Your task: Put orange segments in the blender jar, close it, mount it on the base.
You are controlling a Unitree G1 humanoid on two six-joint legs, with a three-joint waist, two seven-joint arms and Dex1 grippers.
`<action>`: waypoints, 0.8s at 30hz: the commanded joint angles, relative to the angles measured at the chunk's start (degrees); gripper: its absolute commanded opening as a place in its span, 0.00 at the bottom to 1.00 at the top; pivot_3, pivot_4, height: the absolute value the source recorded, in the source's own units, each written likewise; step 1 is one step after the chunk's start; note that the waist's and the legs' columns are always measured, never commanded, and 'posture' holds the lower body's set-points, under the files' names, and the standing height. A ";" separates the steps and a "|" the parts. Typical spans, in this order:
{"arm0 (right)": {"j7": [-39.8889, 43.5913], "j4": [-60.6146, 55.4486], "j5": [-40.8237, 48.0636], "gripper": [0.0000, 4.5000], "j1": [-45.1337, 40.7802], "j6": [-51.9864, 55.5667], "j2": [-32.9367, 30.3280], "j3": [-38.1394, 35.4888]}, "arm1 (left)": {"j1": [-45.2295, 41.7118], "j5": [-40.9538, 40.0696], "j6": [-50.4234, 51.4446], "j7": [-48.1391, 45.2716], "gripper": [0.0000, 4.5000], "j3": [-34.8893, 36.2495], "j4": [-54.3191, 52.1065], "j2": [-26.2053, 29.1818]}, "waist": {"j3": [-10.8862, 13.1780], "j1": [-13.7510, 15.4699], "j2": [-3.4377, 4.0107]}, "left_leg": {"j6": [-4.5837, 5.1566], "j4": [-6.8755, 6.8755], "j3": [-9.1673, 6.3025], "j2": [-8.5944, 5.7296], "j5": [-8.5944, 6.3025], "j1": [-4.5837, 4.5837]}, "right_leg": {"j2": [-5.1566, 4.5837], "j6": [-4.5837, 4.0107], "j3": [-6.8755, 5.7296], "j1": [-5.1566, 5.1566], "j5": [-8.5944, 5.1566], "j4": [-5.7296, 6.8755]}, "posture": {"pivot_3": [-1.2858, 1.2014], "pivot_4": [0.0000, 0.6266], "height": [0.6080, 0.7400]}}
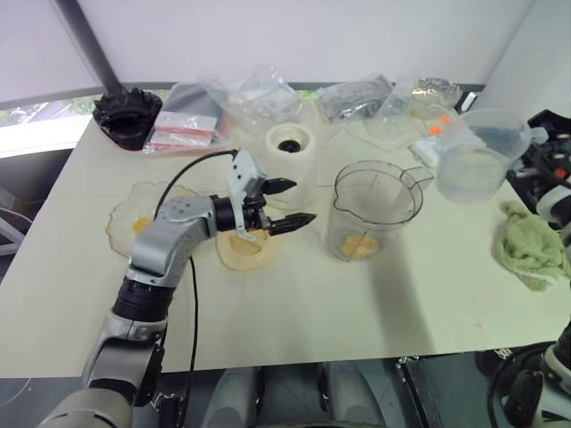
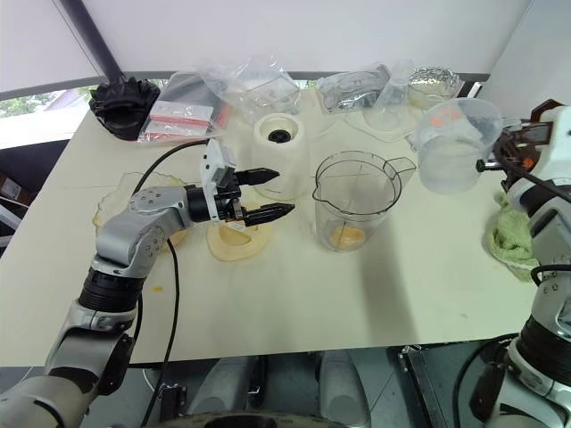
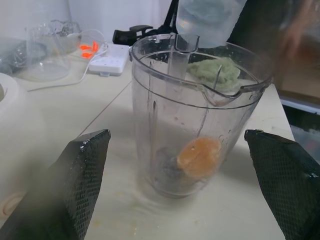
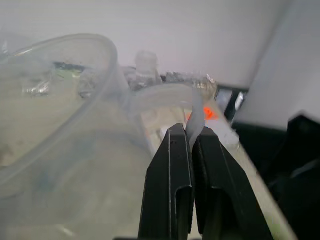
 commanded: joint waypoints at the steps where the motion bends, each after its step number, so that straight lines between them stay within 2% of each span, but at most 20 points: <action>1: -3.74 -0.04 2.68 0.01 -2.40 2.52 1.82 -7.20 | -1.71 -0.14 -1.05 -0.42 1.00 0.10 -0.61 0.09 | 0.00 0.00 0.00 | 0.00 0.00 0.00 0.00 0.00 0.00 | 0.00 0.00 0.00 0.00 0.00 0.00 | 0.52 0.24 1.00; 5: -7.40 4.43 4.22 0.01 -2.39 1.36 5.91 -13.18 | -1.97 -0.08 -1.06 -0.66 1.00 0.14 -0.36 0.27 | -0.01 0.05 0.01 | 0.00 0.00 0.01 -0.02 0.00 -0.01 | -0.01 0.01 0.00 0.00 0.00 0.00 | 0.52 0.24 1.00; 8: -7.85 8.53 4.16 0.01 -0.44 -2.92 7.45 -14.36 | -2.11 -0.04 -1.03 -0.89 1.00 0.20 -0.21 0.47 | -0.02 -0.05 0.03 | 0.00 0.00 0.04 -0.03 0.00 -0.01 | -0.01 0.01 0.00 0.00 0.00 0.00 | 0.52 0.24 1.00; 15: -8.72 22.63 2.95 0.01 1.38 -21.45 11.49 -13.60 | -2.56 0.07 -0.71 -1.27 1.00 0.25 -0.29 1.19 | -0.04 -0.53 0.10 | 0.00 -0.03 0.28 -0.01 0.00 0.06 | 0.03 0.02 0.01 0.00 0.01 0.07 | 0.52 0.24 1.00; 24: -9.33 36.57 2.20 0.01 0.94 -37.15 12.97 -9.12 | -2.31 -0.17 0.11 -0.93 1.00 0.40 -1.31 2.02 | -0.02 -0.51 0.20 | 0.01 -0.04 0.30 -0.02 0.00 0.06 | 0.03 0.17 0.02 -0.01 0.08 0.08 | 0.52 0.24 1.00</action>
